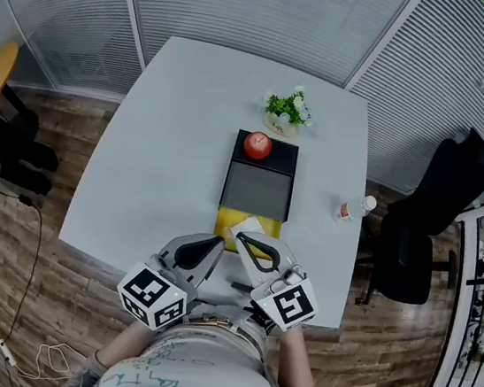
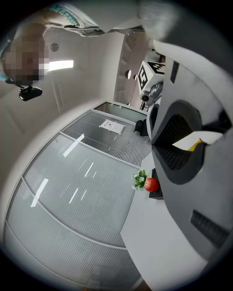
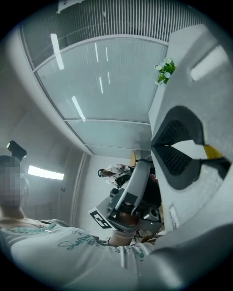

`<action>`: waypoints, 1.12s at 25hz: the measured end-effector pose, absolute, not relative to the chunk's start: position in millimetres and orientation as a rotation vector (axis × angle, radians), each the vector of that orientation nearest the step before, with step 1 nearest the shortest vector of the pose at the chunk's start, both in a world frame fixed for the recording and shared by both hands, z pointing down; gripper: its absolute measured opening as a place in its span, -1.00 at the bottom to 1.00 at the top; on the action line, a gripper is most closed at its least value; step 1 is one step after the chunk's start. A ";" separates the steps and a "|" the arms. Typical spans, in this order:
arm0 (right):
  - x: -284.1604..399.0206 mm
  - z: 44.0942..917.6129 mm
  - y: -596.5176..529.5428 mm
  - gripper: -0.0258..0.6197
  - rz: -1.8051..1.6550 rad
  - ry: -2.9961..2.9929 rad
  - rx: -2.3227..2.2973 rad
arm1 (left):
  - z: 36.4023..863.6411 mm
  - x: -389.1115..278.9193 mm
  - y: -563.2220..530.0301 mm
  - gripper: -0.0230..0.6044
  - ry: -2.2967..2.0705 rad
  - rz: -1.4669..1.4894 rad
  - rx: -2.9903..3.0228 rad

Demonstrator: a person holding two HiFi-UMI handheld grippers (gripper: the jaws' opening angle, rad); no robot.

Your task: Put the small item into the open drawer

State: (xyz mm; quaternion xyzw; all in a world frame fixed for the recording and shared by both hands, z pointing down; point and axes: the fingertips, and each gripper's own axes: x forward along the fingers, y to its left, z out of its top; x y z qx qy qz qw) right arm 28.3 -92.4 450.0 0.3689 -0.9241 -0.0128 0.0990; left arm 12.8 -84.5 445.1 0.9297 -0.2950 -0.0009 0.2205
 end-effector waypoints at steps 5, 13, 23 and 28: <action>30.8 427.4 -90.7 -0.91 -0.028 -2.818 1.169 | 423.2 15.2 -92.0 -0.94 -0.833 -0.063 2.621; 35.5 392.3 -85.7 -0.91 -0.117 -2.935 1.214 | 401.8 20.0 -91.0 -0.94 -0.815 -0.104 2.703; 41.5 405.8 -84.6 -0.91 -0.046 -2.859 1.268 | 413.7 26.6 -88.0 -0.94 -0.838 -0.084 2.705; 48.5 410.6 -87.2 -0.91 -0.051 -2.842 1.284 | 416.2 28.8 -88.1 -0.94 -0.842 -0.079 2.699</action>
